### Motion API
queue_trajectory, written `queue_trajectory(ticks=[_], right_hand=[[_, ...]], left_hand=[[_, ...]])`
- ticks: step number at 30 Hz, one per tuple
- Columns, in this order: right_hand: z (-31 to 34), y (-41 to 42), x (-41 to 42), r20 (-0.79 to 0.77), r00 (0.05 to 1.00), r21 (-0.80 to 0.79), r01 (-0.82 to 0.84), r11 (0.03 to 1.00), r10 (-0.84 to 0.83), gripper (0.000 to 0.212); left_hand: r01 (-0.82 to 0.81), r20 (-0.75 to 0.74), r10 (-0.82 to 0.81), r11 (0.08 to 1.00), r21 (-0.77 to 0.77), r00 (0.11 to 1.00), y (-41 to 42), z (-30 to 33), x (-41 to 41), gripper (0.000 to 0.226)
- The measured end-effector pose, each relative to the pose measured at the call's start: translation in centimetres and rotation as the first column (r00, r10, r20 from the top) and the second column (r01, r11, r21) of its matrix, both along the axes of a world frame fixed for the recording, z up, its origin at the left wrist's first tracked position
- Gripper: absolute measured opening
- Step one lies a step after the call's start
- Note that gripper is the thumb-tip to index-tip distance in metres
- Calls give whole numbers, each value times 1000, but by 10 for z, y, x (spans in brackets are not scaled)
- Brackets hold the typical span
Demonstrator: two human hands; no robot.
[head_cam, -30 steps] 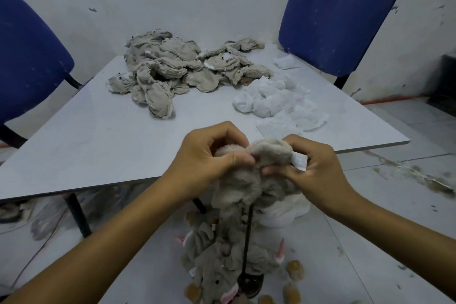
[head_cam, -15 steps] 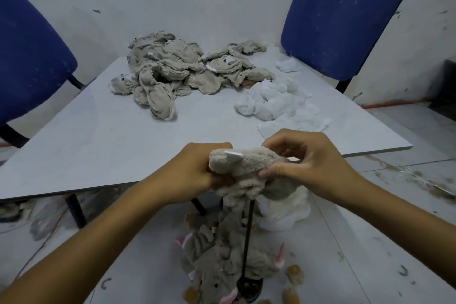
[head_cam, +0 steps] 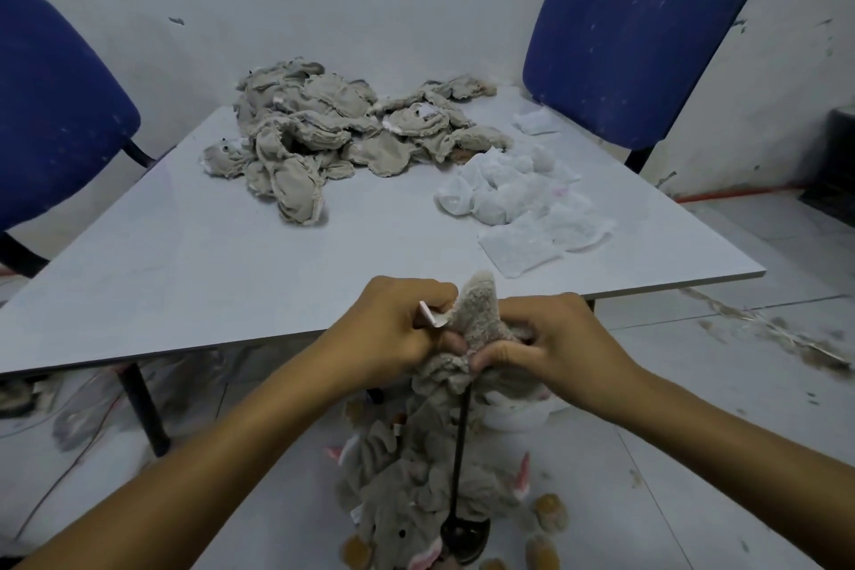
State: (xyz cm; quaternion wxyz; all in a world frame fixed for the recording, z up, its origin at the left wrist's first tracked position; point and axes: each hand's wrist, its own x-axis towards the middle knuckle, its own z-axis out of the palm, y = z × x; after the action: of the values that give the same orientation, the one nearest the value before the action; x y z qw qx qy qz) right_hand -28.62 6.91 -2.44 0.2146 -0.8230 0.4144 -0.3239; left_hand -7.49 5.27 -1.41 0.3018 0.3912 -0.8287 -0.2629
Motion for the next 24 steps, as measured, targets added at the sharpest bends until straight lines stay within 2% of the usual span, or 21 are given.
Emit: queue_trajectory(ticks=[2, 4, 6, 7, 9, 11, 12, 13, 14, 15, 16, 17, 18, 19, 21, 24], right_hand=[[0, -2, -2, 0, 1000, -8, 3, 1000, -3, 22], [2, -1, -4, -7, 1000, -5, 3, 1000, -3, 34], [16, 2, -4, 65, 998, 5, -8, 1000, 7, 30], [28, 2, -5, 140, 990, 1, -14, 1000, 14, 25], [57, -10, -6, 288, 957, -63, 22, 998, -3, 34], [83, -33, -5, 356, 934, -124, 84, 989, -35, 39], [90, -45, -4, 332, 940, -115, 122, 986, -78, 37], [89, -57, -3, 262, 955, -93, 168, 981, -139, 34], [83, -68, -3, 147, 966, -77, 226, 971, -214, 32], [73, -77, -4, 1, 960, -67, 279, 958, -280, 32], [61, -84, -6, -175, 935, -51, 304, 951, -308, 34], [50, -87, -7, -356, 889, -30, 296, 955, -287, 36], [42, -88, -9, -505, 829, -6, 274, 962, -240, 39], [37, -90, -10, -586, 784, 6, 259, 966, -207, 42], [39, -92, -14, -578, 791, 22, 262, 965, -202, 49], [45, -97, -22, -581, 801, 48, 214, 976, -147, 62]], left_hand=[[20, 1, -20, 1000, 11, 1000, -1, 1, 2, 20], [25, -57, -20, 996, 86, 998, 0, 4, 6, 26], [32, -246, 2, 990, 135, 969, 1, 14, 7, 26], [22, -357, 19, 994, 110, 934, -1, 23, 5, 26], [-99, -499, 99, 995, 26, 861, -11, 42, 5, 29], [-233, -582, 220, 971, 54, 783, -26, 61, 13, 27], [-285, -566, 293, 953, 105, 771, -34, 64, 19, 20], [-349, -488, 376, 925, 151, 787, -41, 62, 26, 9], [-457, -322, 486, 874, 164, 813, -47, 55, 34, 19], [-560, -105, 571, 820, 120, 814, -51, 45, 42, 36], [-606, 64, 604, 795, 14, 794, -53, 34, 49, 47], [-589, 148, 601, 799, -117, 786, -53, 25, 51, 49], [-527, 165, 564, 821, -218, 809, -53, 19, 51, 44], [-461, 152, 511, 845, -273, 846, -54, 15, 50, 36], [-373, 143, 423, 885, -280, 895, -62, 16, 43, 21], [-377, 137, 415, 895, -238, 899, -72, 19, 30, 15]])
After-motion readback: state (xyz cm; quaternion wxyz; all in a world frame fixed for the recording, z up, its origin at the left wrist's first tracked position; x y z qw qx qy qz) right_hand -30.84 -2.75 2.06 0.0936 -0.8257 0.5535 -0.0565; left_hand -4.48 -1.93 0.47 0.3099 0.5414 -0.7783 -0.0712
